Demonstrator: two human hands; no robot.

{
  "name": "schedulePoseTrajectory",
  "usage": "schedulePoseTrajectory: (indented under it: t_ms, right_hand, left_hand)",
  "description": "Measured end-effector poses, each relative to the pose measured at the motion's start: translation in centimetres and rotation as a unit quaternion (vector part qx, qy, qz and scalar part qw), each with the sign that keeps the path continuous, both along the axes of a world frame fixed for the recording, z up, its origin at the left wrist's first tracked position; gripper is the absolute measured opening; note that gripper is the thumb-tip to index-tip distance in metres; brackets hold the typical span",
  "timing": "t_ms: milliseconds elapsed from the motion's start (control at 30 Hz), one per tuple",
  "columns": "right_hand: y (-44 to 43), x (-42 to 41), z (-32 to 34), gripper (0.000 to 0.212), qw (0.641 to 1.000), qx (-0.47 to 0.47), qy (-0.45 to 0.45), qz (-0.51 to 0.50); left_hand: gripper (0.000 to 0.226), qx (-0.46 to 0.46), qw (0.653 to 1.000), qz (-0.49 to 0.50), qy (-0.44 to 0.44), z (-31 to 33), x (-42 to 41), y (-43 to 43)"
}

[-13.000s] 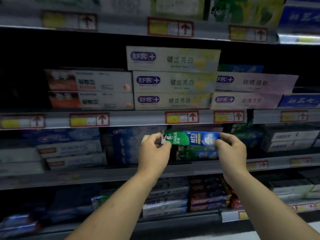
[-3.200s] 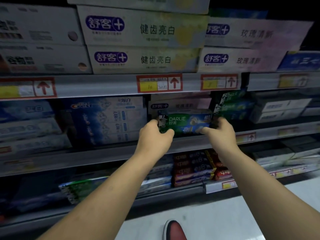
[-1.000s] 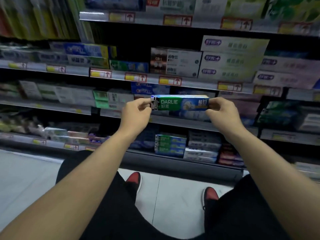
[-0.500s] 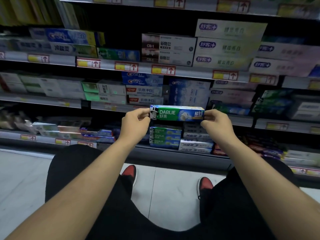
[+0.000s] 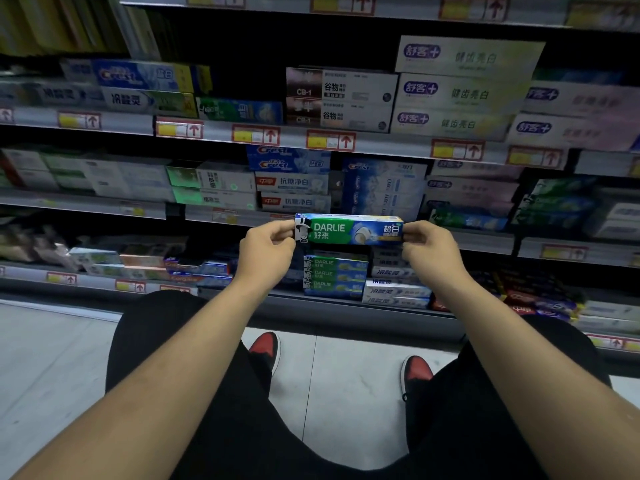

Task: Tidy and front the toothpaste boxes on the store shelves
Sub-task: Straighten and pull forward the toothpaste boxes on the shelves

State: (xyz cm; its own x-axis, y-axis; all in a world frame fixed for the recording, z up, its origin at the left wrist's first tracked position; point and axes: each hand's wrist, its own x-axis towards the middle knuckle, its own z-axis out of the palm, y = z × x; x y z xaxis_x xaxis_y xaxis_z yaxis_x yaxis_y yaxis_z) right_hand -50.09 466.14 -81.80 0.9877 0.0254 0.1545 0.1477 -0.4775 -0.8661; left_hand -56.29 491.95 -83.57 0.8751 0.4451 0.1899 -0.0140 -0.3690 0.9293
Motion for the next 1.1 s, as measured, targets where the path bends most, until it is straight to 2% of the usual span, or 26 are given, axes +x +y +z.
schedulePoseTrajectory:
  t_ms: [467, 1100]
  right_hand:
    - [0.2, -0.3, -0.4, 0.044, 1.000, 0.010, -0.005, 0.008]
    - [-6.0, -1.2, 0.4, 0.040, 0.998, 0.007, -0.005, -0.055]
  left_hand:
    - [0.038, -0.011, 1.000, 0.012, 0.006, -0.3, 0.0, 0.3]
    - [0.037, -0.018, 0.998, -0.053, -0.014, 0.2, 2.4, -6.0]
